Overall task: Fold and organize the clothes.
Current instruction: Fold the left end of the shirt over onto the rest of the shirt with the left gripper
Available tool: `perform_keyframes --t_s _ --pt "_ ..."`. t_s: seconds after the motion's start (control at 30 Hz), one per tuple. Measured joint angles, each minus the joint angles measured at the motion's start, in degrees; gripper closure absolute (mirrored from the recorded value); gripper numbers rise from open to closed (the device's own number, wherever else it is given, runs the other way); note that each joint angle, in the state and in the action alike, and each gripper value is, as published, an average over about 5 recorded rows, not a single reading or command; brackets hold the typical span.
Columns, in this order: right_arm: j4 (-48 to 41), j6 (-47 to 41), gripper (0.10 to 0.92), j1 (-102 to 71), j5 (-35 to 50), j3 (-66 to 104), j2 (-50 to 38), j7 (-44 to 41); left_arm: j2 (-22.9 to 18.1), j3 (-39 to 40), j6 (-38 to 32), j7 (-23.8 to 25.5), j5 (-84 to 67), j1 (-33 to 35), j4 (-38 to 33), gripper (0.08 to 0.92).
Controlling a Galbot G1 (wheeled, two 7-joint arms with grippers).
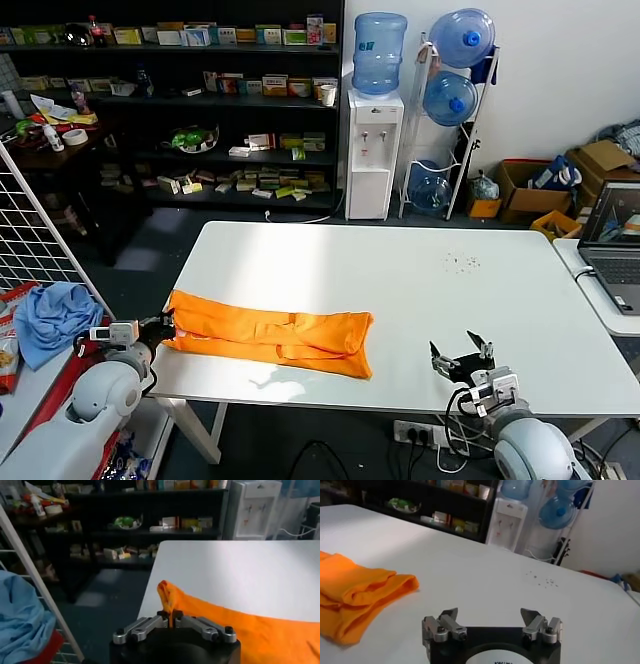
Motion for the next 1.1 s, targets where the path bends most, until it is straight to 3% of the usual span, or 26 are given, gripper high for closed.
perform_keyframes --t_s 0.2,0.47,1.1 --pt "-1.13 3.52 0.203 0.43 -2.48 0.48 1.49 2.14 -1.28 1.36 0.68 -1.75 -0.14 0.73 -5.60 0.872" --pt "-2.46 5.98 0.203 1.33 -4.73 1.07 3.53 3.40 -6.96 7.54 1.45 -4.02 -0.16 -0.93 -10.24 0.872" --pt "-5.70 7.18 0.203 3.35 -5.83 1.10 5.78 4.03 -23.51 23.35 1.22 -5.85 2.07 -6.28 -6.23 0.865"
